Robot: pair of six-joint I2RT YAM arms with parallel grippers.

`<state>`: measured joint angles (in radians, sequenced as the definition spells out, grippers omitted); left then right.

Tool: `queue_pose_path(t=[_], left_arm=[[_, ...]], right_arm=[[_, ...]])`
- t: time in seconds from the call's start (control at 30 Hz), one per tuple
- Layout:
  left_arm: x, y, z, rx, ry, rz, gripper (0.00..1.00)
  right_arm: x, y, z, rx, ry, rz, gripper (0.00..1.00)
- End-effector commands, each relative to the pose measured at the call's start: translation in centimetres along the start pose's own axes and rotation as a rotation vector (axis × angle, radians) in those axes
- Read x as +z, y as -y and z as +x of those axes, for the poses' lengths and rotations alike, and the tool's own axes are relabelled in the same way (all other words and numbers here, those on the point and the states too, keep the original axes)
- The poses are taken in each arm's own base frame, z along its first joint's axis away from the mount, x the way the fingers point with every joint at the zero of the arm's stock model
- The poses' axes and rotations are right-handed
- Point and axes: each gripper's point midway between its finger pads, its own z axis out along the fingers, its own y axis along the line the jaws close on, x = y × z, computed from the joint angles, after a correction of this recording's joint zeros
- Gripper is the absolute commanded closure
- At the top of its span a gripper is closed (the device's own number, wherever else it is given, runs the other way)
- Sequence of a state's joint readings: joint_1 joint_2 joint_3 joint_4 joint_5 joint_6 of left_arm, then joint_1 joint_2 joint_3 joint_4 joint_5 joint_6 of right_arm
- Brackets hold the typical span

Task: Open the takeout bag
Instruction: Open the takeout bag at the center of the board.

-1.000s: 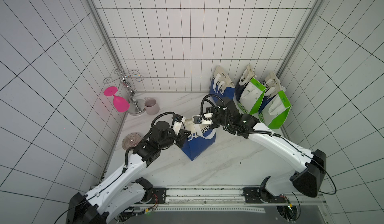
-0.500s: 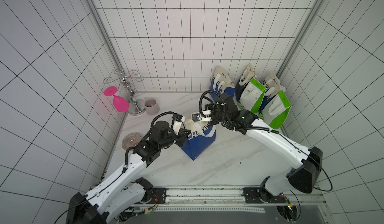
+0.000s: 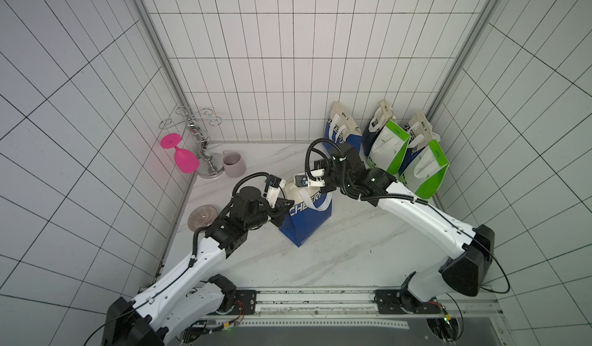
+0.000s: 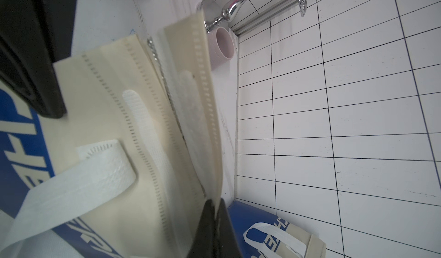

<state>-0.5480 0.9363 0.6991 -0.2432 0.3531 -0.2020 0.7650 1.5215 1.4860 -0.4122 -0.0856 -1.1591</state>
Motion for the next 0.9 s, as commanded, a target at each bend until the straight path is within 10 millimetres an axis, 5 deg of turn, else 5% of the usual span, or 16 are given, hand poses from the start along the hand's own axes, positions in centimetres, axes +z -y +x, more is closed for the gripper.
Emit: queue_pose_path(t=[0.0,0.6,0.87], left_arm=[[0.1,0.0,2.8,-0.023,-0.109,0.011,1.00],[0.2,0.1,3.1,-0.014,-0.123,0.007,1.00],[0.2,0.3,3.0,-0.015,-0.117,0.012,1.00]], right_arm=[[-5.8,11.3,-2.1,-0.055,0.023,0.332,1.00],[-6.1,12.5,-3.1,-0.122,0.042,0.328,1.00],[-3.3,6.7,-0.9,0.021,0.064,0.262,1.00]])
